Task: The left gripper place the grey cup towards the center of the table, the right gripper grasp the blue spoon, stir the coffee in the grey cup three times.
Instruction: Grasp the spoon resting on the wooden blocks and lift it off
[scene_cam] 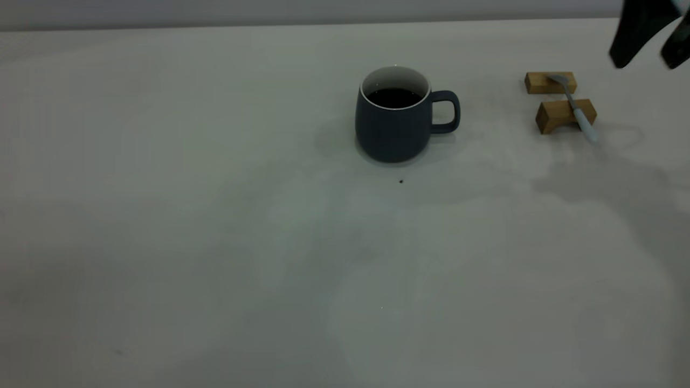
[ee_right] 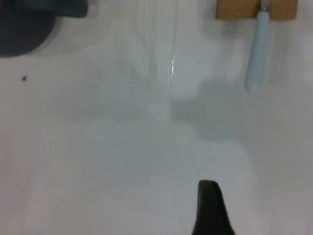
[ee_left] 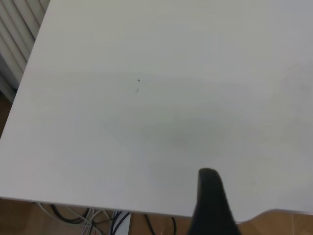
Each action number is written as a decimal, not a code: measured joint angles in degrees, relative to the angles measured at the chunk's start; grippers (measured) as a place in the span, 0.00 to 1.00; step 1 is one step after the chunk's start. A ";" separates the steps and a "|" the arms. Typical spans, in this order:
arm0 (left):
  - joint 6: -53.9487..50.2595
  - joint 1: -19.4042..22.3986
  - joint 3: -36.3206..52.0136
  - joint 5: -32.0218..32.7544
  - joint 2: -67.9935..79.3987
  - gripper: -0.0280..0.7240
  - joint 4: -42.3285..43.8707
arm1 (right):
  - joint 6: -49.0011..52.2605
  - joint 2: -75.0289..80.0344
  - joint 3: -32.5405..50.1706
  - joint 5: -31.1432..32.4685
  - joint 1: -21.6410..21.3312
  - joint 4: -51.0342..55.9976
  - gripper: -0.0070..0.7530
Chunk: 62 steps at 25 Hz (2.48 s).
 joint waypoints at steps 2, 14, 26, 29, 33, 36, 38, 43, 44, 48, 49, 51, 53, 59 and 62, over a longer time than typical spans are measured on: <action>0.00 0.00 0.00 0.00 0.00 0.82 0.00 | 0.12 3.61 -2.12 -0.18 0.00 -0.30 0.74; 0.00 0.00 0.00 0.00 0.00 0.82 0.00 | 0.35 15.89 -11.98 -0.28 0.00 -1.41 0.74; 0.00 0.00 0.00 0.00 0.00 0.82 0.00 | 1.65 25.68 -18.86 -1.16 0.00 -4.28 0.74; 0.00 0.00 0.00 0.00 0.00 0.82 0.00 | 2.61 26.69 -18.86 -2.21 0.00 -5.57 0.74; 0.00 0.00 0.00 0.00 0.00 0.82 0.00 | 2.90 28.14 -19.05 -3.72 0.00 -5.75 0.74; 0.00 0.00 0.00 0.00 0.00 0.82 0.00 | 2.90 29.03 -19.80 -4.04 0.00 -5.70 0.74; 0.00 0.00 0.00 0.00 0.00 0.82 0.00 | 2.95 29.27 -19.99 -4.71 0.00 -5.70 0.74; 0.00 0.00 0.00 0.00 0.00 0.82 0.00 | 2.95 29.66 -19.99 -5.87 0.00 -5.70 0.74; 0.00 0.00 0.00 0.00 0.00 0.82 0.00 | 2.95 29.85 -19.99 -5.82 0.00 -5.70 0.74; 0.00 0.00 0.00 0.00 0.00 0.82 0.00 | 2.95 30.13 -19.99 -5.71 0.00 -5.70 0.74; 0.00 0.00 0.00 0.00 0.00 0.82 0.00 | 2.95 30.13 -19.99 -5.76 0.00 -5.70 0.74; 0.00 0.00 0.00 0.00 0.00 0.82 0.00 | 2.95 30.13 -19.99 -5.76 0.00 -5.70 0.74; 0.00 0.00 0.00 0.00 0.00 0.82 0.00 | 2.95 30.13 -19.99 -5.91 0.00 -5.70 0.72; 0.00 0.00 0.00 0.00 0.00 0.82 0.00 | 3.28 30.13 -19.99 -6.15 0.00 -5.80 0.41; 0.00 0.00 0.00 0.00 0.00 0.82 0.00 | 3.41 30.13 -19.99 -6.15 0.00 -5.80 0.17</action>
